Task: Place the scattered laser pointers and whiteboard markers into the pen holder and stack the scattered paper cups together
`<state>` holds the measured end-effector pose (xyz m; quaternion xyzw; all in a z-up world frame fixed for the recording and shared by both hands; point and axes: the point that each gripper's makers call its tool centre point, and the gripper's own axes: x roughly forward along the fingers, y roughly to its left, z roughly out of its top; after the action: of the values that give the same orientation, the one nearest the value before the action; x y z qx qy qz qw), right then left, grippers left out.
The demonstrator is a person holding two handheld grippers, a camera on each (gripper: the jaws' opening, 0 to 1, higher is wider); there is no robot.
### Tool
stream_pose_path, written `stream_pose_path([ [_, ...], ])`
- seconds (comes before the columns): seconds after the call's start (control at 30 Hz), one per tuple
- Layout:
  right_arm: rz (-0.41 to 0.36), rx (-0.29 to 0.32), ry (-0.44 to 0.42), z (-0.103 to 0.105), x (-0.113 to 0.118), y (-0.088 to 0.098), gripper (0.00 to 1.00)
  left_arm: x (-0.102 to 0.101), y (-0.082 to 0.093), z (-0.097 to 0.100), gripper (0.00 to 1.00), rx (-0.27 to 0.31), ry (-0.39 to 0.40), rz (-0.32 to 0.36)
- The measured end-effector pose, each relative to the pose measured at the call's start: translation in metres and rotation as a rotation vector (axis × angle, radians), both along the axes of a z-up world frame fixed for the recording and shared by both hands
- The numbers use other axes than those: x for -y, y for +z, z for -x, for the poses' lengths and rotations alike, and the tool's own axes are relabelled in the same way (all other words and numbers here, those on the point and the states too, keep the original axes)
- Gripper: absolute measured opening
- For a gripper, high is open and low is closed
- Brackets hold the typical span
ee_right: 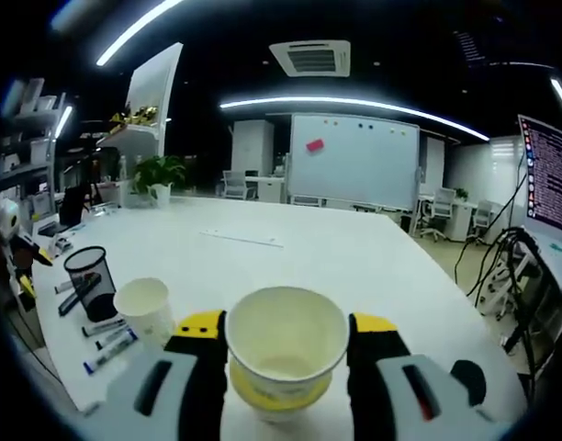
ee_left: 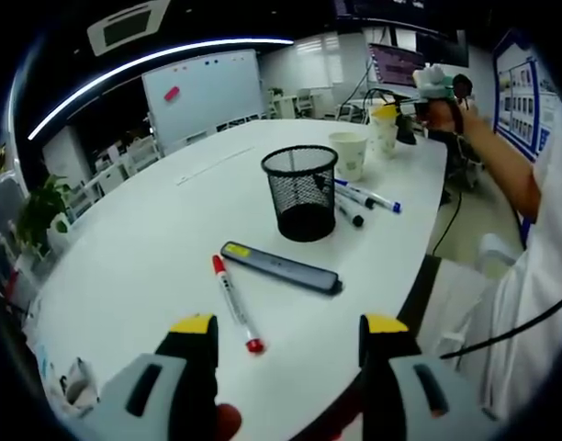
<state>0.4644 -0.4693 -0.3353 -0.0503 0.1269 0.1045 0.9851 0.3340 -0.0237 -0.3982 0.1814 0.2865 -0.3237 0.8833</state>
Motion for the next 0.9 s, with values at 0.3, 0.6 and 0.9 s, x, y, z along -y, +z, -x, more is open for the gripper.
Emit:
stream_pose_path([
  [0.3,0.0,-0.014,-0.002,0.0,0.001,-0.007,0.52,0.002,-0.003,-0.001,0.61,-0.006,-0.003,0.006],
  [0.6,-0.006,-0.032,-0.001,-0.003,0.0,-0.016,0.52,0.001,-0.004,-0.001,0.61,-0.008,0.0,0.009],
  [0.9,-0.004,-0.05,0.001,-0.003,0.0,-0.023,0.52,-0.001,-0.004,-0.001,0.61,-0.009,0.004,0.008],
])
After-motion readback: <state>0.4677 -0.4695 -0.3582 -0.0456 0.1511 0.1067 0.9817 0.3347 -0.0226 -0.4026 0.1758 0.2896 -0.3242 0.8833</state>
